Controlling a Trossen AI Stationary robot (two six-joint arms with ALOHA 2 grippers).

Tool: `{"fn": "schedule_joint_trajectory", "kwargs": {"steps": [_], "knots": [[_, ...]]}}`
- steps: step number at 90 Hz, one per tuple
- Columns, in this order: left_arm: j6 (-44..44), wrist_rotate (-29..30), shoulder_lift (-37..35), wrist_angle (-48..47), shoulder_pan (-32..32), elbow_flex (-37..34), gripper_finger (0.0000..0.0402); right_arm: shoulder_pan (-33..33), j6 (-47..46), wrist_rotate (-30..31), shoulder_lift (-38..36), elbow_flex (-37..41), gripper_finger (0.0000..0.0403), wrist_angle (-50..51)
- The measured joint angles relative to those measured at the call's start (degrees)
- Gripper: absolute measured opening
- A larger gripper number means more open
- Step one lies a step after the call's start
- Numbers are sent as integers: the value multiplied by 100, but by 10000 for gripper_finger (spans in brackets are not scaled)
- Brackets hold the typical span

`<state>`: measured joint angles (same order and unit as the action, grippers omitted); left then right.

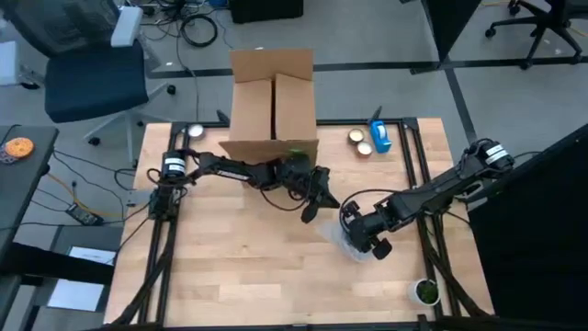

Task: Wrap mug
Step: Wrap the blue mug with bubble wrap

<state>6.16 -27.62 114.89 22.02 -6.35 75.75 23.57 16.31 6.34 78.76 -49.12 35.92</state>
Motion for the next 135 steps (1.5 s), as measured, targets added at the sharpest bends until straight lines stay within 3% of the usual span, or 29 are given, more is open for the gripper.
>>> {"fn": "schedule_joint_trajectory", "kwargs": {"steps": [17,31,45,60,76,102,122,135], "knots": [[529,-442,-135,-108,-4,2,0,-35,-10,1,2,-39,0,17],[276,-493,-1010,-675,153,38,0,14,-21,-18,2,-183,0,122],[-310,291,-1514,-2029,691,27,0,130,-237,-20,-9,-526,0,546],[-280,1467,-1441,-2928,1330,15,0,344,-367,58,-22,-1135,0,1456],[151,1645,-1222,-3079,1796,9,0,557,-361,481,-35,-1611,0,1765],[291,2036,-1305,-3084,1963,11,0,310,-49,663,212,-1279,0,510],[513,2112,-1336,-3469,2260,11,0,203,-1044,696,503,-1148,0,2003],[394,2885,-1275,-3152,2567,-11,0,340,-1374,671,487,-1148,0,2262]]}}
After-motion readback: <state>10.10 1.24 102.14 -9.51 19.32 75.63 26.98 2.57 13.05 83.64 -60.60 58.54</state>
